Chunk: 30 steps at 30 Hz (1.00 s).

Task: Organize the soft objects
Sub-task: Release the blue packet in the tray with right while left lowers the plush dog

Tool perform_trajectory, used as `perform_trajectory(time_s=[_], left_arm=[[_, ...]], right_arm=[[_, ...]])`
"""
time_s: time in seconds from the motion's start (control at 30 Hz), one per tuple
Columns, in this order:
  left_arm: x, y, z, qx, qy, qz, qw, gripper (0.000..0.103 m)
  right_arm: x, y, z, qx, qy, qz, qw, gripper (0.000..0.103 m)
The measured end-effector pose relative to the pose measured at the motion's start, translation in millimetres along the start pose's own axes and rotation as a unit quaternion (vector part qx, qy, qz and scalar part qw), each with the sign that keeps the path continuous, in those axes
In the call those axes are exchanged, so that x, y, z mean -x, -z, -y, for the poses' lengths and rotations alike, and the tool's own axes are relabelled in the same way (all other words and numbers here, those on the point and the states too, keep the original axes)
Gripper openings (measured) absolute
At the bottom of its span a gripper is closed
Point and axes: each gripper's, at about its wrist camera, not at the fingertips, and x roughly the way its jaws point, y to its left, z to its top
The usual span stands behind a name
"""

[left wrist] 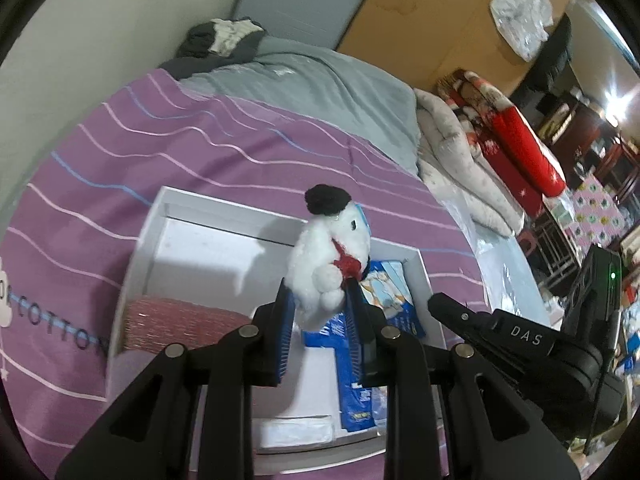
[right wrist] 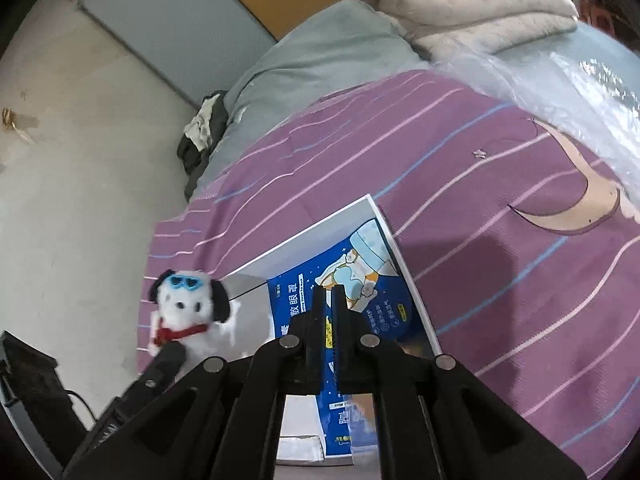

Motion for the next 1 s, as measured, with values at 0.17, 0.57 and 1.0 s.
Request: perform_trajectory(time_s=[0.17, 0.57, 1.0], left_arm=[[-12.2, 5.6, 11.1, 0.002, 0.017, -0.029, 0.9994, 0.026], [-50.6, 15.2, 26.5, 0.06, 0.078, -0.097, 0.9904, 0.026], [-53.3, 20.7, 18.0, 0.086, 0.071, -0.091, 0.9896, 0.06]], right_arm=[[4.2, -0.9, 9.4, -0.001, 0.001, -0.009, 1.0, 0.002], [16.9, -1.6, 17.0, 0.0, -0.013, -0.007, 1.0, 0.002], [13.4, -1.5, 13.8, 0.003, -0.007, -0.011, 1.0, 0.002]])
